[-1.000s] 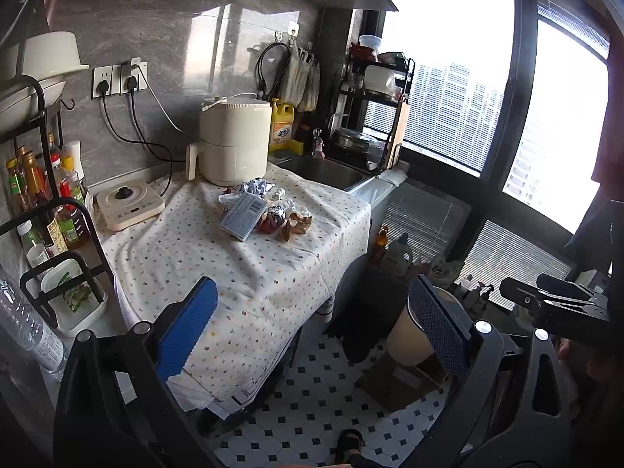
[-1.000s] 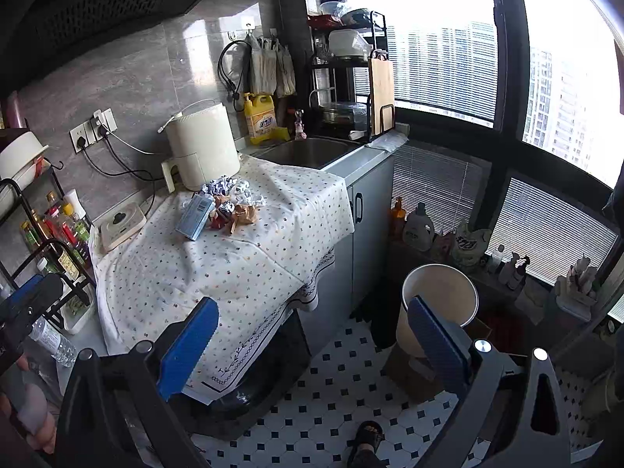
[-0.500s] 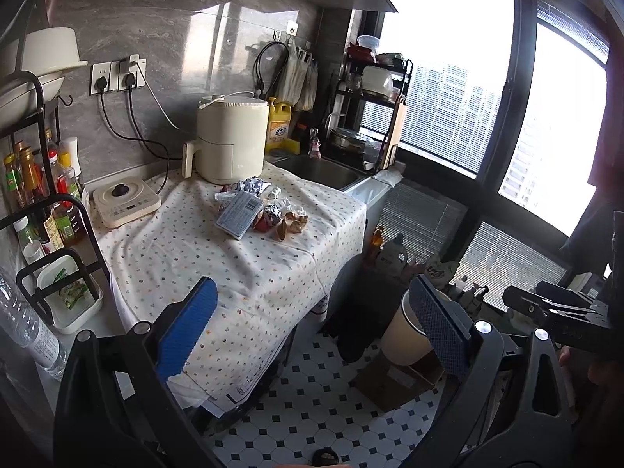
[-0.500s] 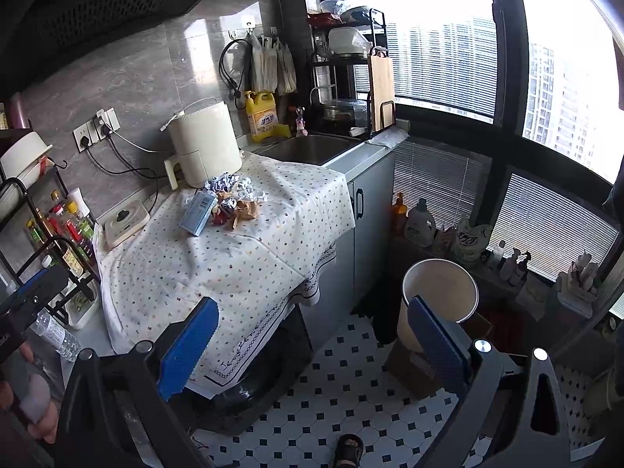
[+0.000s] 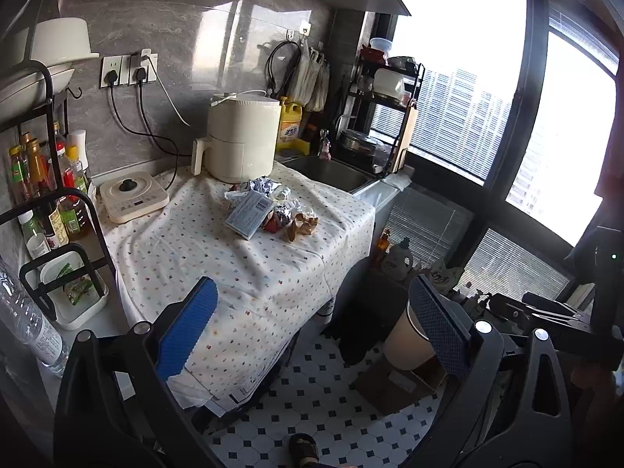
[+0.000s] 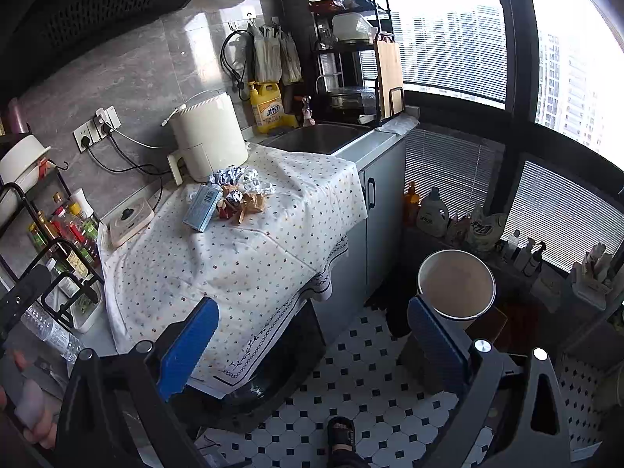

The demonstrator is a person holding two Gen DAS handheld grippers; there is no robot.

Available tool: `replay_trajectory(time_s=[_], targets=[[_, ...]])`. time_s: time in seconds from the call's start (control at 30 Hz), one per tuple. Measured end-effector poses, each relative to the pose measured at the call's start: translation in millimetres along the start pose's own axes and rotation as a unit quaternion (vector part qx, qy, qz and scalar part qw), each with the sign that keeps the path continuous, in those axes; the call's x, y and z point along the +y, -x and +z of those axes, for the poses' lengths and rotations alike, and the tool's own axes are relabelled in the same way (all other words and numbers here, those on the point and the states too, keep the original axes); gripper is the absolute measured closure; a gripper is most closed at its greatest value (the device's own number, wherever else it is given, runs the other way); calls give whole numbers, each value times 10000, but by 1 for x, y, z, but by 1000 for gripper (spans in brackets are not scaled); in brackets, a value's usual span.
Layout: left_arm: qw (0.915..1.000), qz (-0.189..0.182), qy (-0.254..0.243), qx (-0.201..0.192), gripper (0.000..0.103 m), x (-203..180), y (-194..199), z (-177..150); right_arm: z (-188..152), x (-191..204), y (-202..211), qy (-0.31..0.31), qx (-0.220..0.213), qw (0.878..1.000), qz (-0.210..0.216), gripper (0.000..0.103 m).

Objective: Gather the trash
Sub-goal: 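Grasp the brown paper bag with the right gripper while the left tool approaches the blue-grey box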

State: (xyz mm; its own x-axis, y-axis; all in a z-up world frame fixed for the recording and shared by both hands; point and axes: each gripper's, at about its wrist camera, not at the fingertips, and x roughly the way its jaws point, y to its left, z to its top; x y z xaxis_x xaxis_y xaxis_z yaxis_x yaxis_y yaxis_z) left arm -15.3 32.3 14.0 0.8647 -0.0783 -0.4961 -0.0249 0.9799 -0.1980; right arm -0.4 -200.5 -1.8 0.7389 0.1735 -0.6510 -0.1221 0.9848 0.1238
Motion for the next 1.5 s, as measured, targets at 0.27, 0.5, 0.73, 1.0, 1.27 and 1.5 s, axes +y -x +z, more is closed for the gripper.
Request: replay_trajectory(time_s=[0.27,0.5,0.73,1.0,1.27,1.5], targets=[[9997,174,156,-16,5,10,-25,8,23,8,-50,55,174,9991,374,15],[9973,675,291,-24,7,24,-70,24,65,29,-140,356,467,9933,994,24],[9915,1139,623,116,18,35,-138,45,118,44,-248,841,890,9821,1429,36],[9801,1663,1062,198,21,35,-187,54,151,59,-337,1317,1344,9645,1855,27],[9611,2303,1452,471,21,45,-198,41,159,86,-402,1358,1784,9493,2202,26],[9527,2547,1496,708,21,57,-203,39,156,101,-447,1230,2218,9404,2265,43]])
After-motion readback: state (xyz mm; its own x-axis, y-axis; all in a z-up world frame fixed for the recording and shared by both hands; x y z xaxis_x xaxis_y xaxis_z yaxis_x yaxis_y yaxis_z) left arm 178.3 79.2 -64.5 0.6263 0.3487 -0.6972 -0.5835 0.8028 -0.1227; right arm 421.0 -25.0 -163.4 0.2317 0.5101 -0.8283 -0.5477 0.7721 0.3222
